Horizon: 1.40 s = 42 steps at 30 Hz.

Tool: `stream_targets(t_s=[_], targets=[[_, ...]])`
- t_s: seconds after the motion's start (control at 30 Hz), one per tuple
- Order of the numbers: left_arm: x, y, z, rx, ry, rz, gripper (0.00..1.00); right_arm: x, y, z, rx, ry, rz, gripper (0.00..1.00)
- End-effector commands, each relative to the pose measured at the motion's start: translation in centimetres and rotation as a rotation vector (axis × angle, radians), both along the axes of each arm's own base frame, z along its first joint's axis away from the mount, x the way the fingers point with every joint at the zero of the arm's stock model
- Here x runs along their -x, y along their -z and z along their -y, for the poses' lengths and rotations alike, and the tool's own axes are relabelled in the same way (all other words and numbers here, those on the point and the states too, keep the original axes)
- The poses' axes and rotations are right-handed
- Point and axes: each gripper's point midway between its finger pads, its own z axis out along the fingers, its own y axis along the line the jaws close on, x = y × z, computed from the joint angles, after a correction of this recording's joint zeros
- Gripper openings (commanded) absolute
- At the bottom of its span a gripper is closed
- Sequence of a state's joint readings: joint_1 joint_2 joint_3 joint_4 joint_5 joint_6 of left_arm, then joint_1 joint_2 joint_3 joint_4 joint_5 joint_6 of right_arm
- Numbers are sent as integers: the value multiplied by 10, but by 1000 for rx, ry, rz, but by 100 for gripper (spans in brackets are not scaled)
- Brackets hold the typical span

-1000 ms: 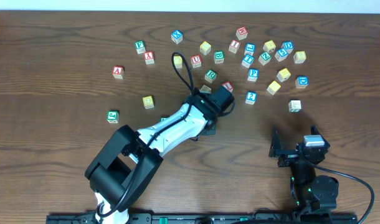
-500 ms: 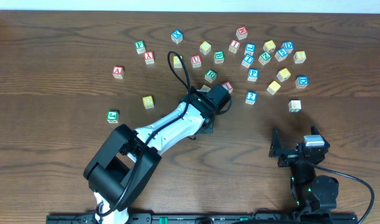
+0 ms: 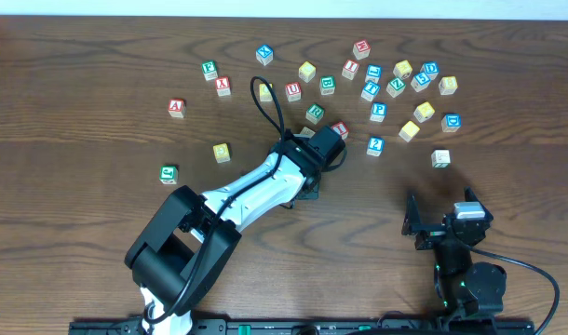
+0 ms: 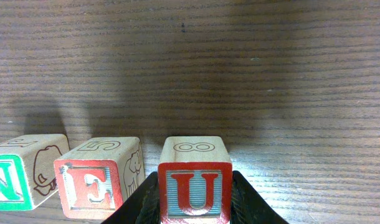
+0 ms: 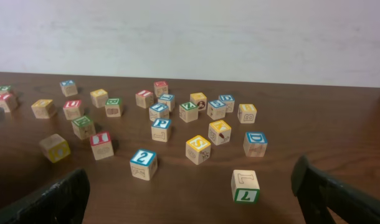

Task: Spell out NEURIPS
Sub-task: 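Lower the red U block to the right of the E block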

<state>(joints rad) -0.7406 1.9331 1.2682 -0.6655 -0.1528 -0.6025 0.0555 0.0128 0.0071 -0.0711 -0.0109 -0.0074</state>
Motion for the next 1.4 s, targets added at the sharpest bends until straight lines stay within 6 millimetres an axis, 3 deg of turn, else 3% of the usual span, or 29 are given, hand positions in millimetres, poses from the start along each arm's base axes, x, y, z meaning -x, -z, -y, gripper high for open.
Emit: stream_targets(t_s=[0.0, 0.4, 0.43, 0.87, 0.97, 1.37], targets=[[1, -2, -6, -10, -11, 7, 9, 0, 1, 2, -14, 10, -2, 99], [1, -2, -6, -11, -11, 6, 17, 0, 1, 2, -14, 10, -2, 99], [1, -2, -6, -11, -11, 7, 21, 0, 1, 2, -14, 11, -2, 99], [1, -2, -6, -12, -7, 6, 27, 0, 1, 2, -14, 10, -2, 99], [1, -2, -6, -12, -6, 6, 36, 0, 1, 2, -14, 10, -2, 99], [1, -2, -6, -14, 0, 5, 36, 0, 1, 2, -14, 10, -2, 99]])
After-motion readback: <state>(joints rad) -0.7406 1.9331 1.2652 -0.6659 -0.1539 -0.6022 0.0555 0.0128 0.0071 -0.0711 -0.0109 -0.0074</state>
